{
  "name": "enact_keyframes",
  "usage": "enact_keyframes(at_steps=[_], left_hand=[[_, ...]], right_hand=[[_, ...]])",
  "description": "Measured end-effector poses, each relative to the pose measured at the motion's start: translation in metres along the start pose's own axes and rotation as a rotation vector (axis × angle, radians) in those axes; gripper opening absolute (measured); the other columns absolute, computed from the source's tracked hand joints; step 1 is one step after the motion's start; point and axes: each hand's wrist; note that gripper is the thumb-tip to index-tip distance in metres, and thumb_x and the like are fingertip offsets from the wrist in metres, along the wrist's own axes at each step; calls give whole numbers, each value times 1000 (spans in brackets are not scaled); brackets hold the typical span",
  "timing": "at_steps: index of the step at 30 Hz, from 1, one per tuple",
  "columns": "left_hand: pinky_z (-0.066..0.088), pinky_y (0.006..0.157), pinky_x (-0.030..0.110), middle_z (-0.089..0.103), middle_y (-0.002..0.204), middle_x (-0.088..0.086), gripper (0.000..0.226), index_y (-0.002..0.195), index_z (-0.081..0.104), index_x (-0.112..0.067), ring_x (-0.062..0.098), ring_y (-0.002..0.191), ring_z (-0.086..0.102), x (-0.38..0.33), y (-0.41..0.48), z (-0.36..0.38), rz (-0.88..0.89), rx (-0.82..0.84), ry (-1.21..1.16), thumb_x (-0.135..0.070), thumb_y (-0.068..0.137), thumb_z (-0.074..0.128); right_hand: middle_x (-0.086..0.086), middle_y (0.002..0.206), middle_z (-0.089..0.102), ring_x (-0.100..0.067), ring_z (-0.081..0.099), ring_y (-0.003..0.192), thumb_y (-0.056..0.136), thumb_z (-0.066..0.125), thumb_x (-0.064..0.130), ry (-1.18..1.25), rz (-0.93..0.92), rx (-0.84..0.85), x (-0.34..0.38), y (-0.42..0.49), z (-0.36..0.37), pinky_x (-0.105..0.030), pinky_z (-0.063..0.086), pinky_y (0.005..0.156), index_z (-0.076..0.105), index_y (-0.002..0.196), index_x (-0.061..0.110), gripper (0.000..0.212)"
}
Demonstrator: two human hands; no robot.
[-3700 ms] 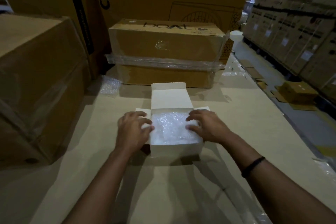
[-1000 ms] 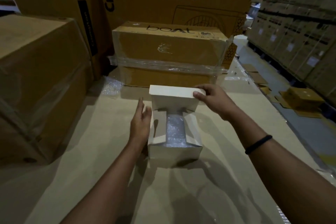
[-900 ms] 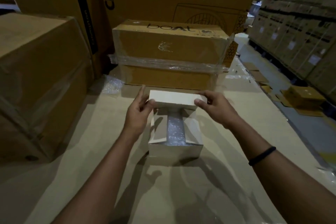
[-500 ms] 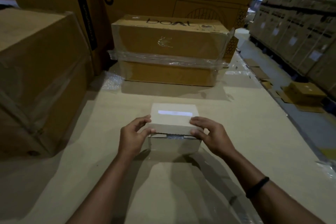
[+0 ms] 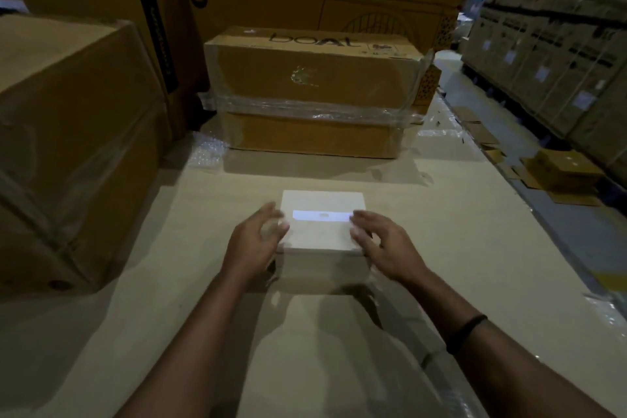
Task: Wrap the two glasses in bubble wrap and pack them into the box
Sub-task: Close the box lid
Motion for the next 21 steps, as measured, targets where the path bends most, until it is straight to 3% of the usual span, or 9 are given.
enact_keyframes(at_steps=[3,7,12,15,18,20,21], left_hand=[[22,117,37,24,160,-3,50,146,42,-28,17,147,23,-16,36,9,1,253,246,-45,99,47],[12,119,47,1,164,2,57,155,19,-26,22,150,5,-11,53,31,-37,494,531,-47,103,31],[13,119,44,-2,164,1,57,156,16,-25,22,150,4,-2,49,38,-5,469,564,-45,104,28],[16,119,45,3,164,1,56,155,19,-26,22,150,6,-4,49,35,29,449,594,-46,104,28],[23,117,39,21,161,0,55,150,36,-26,21,148,20,1,29,29,133,287,512,-50,102,27],[26,117,36,30,158,-3,68,145,45,-26,20,145,28,10,5,26,184,236,433,-60,94,17],[28,116,35,29,158,-6,72,145,46,-26,18,145,28,17,-5,27,190,244,403,-62,91,14]], right_hand=[[-2,156,33,-18,28,145,99,49,42,-122,78,111,4,38,0,-35,24,118,40,148,20,55],[-8,163,14,-23,9,149,100,41,47,-311,140,322,-4,65,20,-37,16,120,24,153,15,64],[-9,163,11,-28,4,150,102,33,46,-422,135,322,-7,61,29,-36,9,120,20,154,14,63],[-7,163,13,-27,9,150,103,30,47,-500,103,337,3,60,21,-39,18,118,21,154,17,60],[-2,162,20,-25,16,149,99,20,54,-554,34,281,18,35,21,-42,23,117,27,153,23,63],[-1,159,28,-25,23,147,91,11,60,-553,-5,231,24,7,30,-44,29,114,35,149,23,74],[-3,155,37,-27,32,143,91,15,59,-561,-31,197,23,-5,37,-46,36,109,43,145,19,73]])
Point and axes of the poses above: each hand's wrist, its own y-axis towards the middle knuckle, its own z-axis out of the palm, x = y × z
